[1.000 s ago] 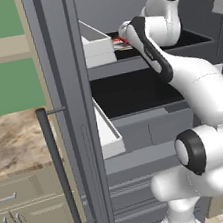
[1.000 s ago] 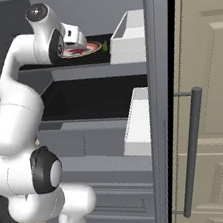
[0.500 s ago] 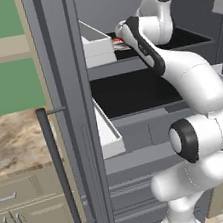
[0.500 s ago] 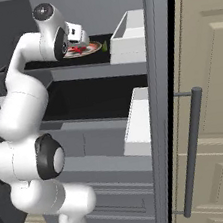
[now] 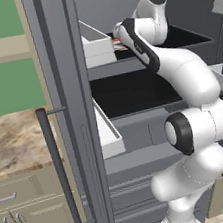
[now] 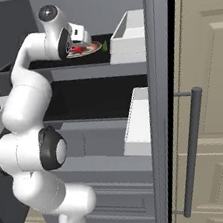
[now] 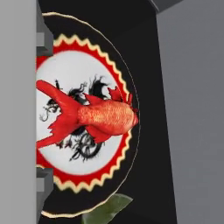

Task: Transport the fish from the fridge to the microwave and turn on the microwave.

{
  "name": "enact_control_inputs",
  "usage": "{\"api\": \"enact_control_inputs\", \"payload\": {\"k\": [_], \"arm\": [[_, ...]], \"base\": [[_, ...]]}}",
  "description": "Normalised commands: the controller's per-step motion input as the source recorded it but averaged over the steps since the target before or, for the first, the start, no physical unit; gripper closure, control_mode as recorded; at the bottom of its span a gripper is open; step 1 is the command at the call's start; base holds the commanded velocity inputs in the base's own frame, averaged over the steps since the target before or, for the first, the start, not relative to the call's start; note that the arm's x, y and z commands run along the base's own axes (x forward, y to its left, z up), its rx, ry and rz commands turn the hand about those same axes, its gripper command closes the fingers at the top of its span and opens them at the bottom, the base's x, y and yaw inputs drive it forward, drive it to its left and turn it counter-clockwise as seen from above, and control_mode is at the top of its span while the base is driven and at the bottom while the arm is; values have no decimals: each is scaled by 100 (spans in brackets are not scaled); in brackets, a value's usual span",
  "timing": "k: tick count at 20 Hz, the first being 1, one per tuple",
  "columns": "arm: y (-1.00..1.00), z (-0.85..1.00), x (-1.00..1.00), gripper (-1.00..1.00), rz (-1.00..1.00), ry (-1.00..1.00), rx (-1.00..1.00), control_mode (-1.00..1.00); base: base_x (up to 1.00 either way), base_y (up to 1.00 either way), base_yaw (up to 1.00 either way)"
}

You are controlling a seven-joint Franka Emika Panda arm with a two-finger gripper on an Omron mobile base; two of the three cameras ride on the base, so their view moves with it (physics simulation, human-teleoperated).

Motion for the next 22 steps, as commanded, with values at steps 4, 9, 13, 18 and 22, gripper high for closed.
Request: {"api": "enact_control_inputs", "payload": {"k": [4,9,13,18,22], "arm": [[0,0,27,-100,0,0,0,-100],[0,0,25,-100,0,0,0,-100],[0,-9,23,-100,0,0,0,-100],[0,-21,13,-100,0,0,0,-100],[0,-13,10,-100,0,0,0,-100]], "base": [[0,0,0],[0,0,0],[0,0,0],[0,0,0],[0,0,0]]}}
